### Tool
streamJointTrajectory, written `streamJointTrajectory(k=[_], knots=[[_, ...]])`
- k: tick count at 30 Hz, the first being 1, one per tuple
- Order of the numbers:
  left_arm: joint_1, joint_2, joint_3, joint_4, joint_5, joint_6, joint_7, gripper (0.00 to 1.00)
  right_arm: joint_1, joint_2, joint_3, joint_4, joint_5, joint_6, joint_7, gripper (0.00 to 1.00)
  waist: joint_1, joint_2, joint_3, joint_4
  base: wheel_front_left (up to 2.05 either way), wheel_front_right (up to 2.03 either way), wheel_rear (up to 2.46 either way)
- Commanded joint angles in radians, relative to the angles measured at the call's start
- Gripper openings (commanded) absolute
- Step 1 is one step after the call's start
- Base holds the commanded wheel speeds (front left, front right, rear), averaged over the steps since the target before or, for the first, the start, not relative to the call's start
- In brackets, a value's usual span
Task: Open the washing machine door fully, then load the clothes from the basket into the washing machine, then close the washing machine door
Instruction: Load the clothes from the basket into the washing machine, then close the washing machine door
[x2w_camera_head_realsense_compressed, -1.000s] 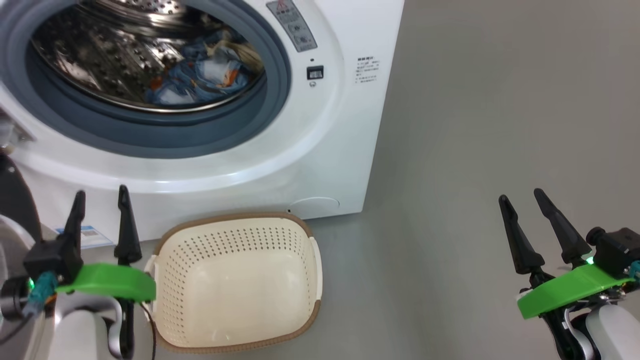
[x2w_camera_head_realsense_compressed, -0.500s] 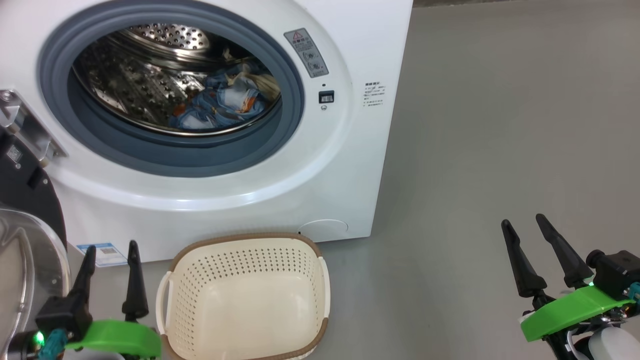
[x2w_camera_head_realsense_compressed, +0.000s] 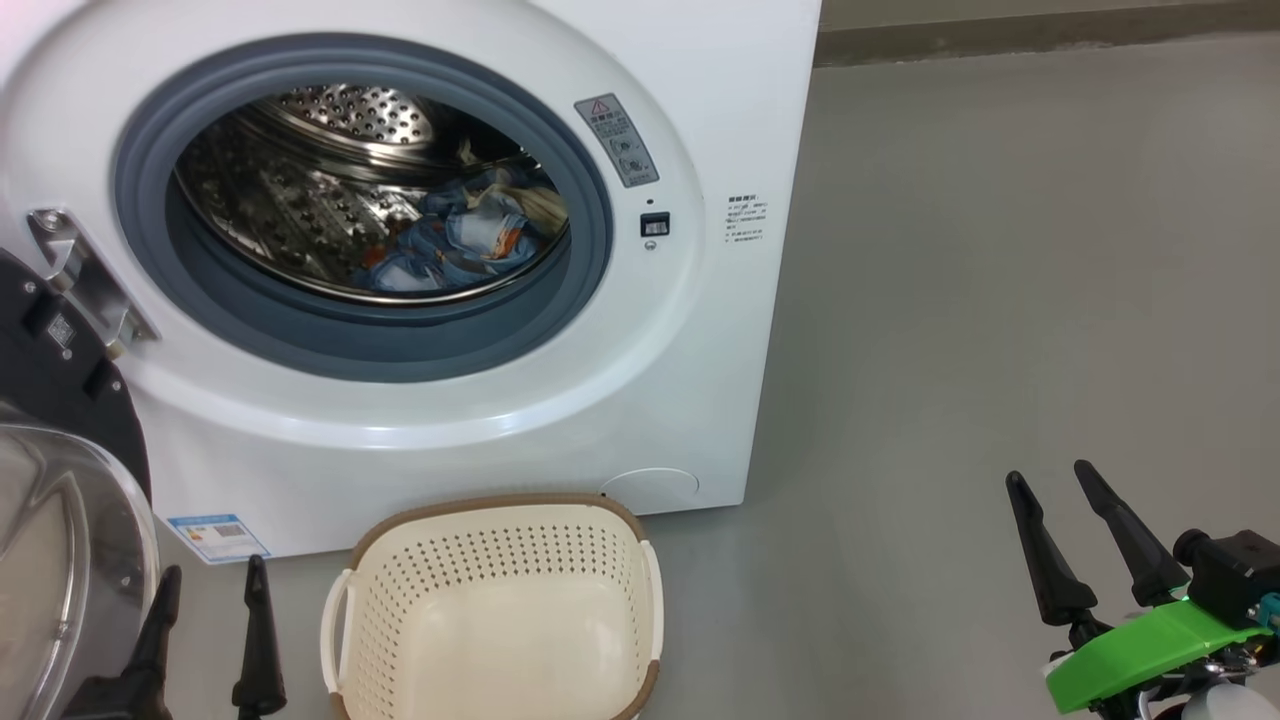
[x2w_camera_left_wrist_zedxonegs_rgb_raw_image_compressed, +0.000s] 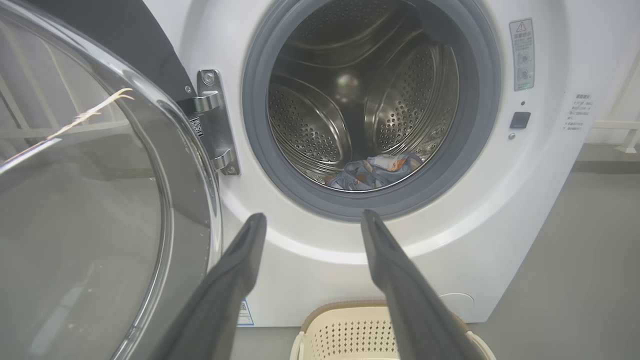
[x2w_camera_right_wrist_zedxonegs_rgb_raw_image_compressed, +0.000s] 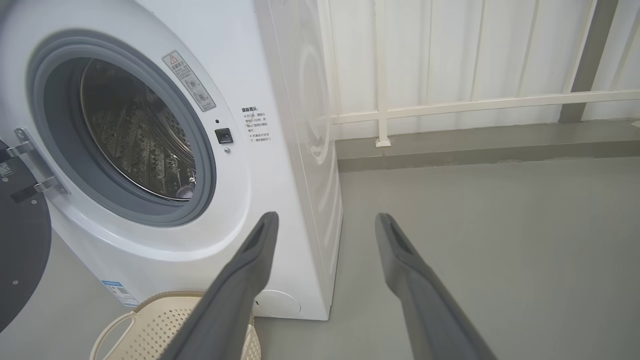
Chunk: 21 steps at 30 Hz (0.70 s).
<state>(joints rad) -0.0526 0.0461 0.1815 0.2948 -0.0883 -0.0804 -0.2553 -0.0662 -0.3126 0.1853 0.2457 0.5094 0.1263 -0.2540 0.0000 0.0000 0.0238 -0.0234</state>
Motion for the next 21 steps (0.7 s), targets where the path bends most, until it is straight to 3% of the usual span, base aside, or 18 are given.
streamJointTrajectory(k=[1,21], knots=[[-0.007,0.015,0.033,-0.033,-0.011,-0.005,-0.006,1.0,0.005,-0.024,0.011,-0.023,0.002,0.004,-0.008,1.0,0.0,0.0,-0.004,-0.001,0.0,0.0,0.0],[0.005,0.011,0.027,-0.04,-0.025,-0.02,-0.006,1.0,0.015,-0.025,0.007,-0.031,-0.001,0.004,-0.008,1.0,0.0,0.0,-0.004,-0.002,-0.04,0.04,0.0]])
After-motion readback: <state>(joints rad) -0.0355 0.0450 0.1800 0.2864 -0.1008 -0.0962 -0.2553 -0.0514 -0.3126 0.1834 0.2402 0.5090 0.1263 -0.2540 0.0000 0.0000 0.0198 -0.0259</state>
